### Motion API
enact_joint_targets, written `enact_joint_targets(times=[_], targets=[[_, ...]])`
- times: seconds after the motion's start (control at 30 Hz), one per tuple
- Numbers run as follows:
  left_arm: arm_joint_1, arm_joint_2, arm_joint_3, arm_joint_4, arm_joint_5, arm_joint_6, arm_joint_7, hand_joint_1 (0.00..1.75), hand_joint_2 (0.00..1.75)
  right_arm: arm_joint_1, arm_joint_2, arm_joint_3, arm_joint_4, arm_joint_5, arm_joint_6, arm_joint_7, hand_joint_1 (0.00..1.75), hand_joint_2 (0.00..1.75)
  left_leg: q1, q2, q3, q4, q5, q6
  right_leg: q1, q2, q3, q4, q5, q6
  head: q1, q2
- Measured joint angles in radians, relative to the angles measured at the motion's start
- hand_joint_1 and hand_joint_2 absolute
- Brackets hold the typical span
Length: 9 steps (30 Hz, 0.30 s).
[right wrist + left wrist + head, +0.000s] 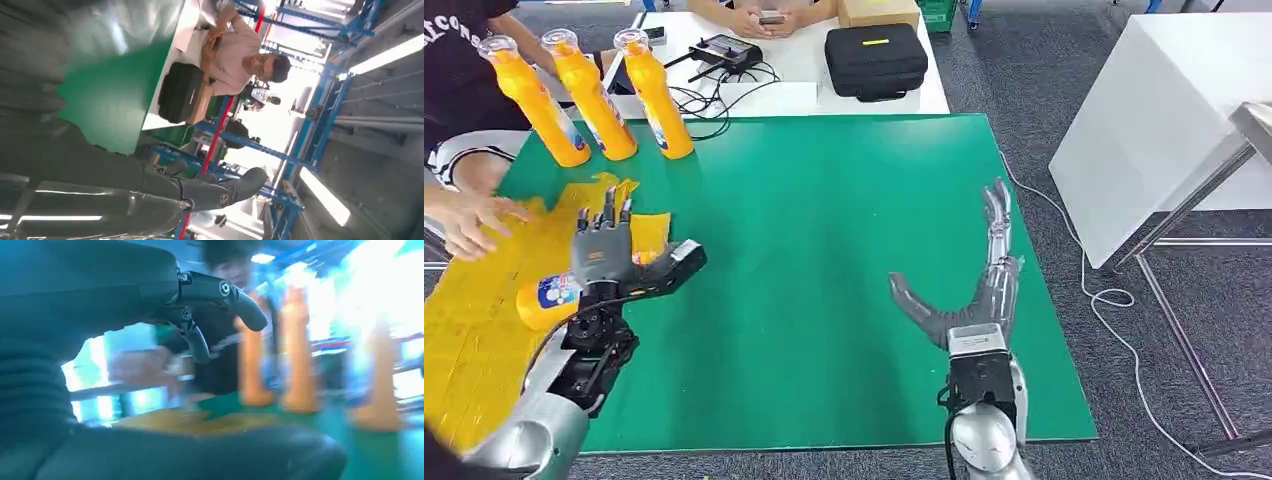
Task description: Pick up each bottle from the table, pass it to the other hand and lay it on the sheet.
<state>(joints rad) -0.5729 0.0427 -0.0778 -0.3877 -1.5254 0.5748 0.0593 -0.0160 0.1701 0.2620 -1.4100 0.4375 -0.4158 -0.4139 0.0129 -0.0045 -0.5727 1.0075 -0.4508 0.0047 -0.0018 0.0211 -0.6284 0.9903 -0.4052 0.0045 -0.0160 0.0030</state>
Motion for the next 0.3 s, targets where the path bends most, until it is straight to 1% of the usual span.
enact_joint_targets(times=[0.1, 0.13, 0.2, 0.27, 0.3], targets=[[0.053, -0.046, -0.008, -0.177, 0.147, -0.107, -0.149, 0.00, 0.00, 0.006, 0.003, -0.021, -0.017, -0.022, 0.015, -0.003, 0.00, 1.75, -0.001, 0.001, 0.000, 0.000, 0.000, 0.000, -0.001, 0.001, 0.000, 0.000, 0.000, 0.000, 0.000, 0.000], [0.085, -0.058, -0.017, -0.277, 0.213, -0.156, -0.184, 0.00, 0.00, 0.011, 0.003, -0.032, -0.024, -0.029, 0.021, -0.005, 0.00, 1.75, -0.001, 0.001, 0.000, 0.000, 0.000, 0.001, -0.001, 0.001, 0.000, 0.000, 0.000, 0.000, 0.000, 0.000], [0.126, -0.073, -0.037, -0.404, 0.280, -0.207, -0.215, 0.00, 0.00, 0.017, 0.003, -0.043, -0.032, -0.037, 0.024, -0.010, 0.00, 1.75, -0.001, 0.001, -0.001, 0.000, -0.001, 0.001, -0.001, 0.000, 0.000, 0.000, 0.000, 0.000, 0.000, 0.000], [0.170, -0.080, -0.047, -0.520, 0.450, -0.278, -0.328, 0.00, 0.00, 0.023, 0.003, -0.049, -0.038, -0.055, 0.028, -0.024, 0.00, 1.75, -0.001, 0.001, 0.000, 0.000, -0.002, 0.002, -0.001, 0.001, 0.000, 0.000, 0.000, 0.000, 0.000, 0.000], [0.204, -0.082, -0.051, -0.591, 0.641, -0.354, -0.424, 0.00, 0.00, 0.032, 0.002, -0.055, -0.046, -0.075, 0.032, -0.036, 0.00, 1.75, -0.001, 0.002, 0.000, 0.000, -0.002, 0.001, -0.001, 0.001, 0.000, 0.000, 0.000, 0.000, -0.001, 0.000]])
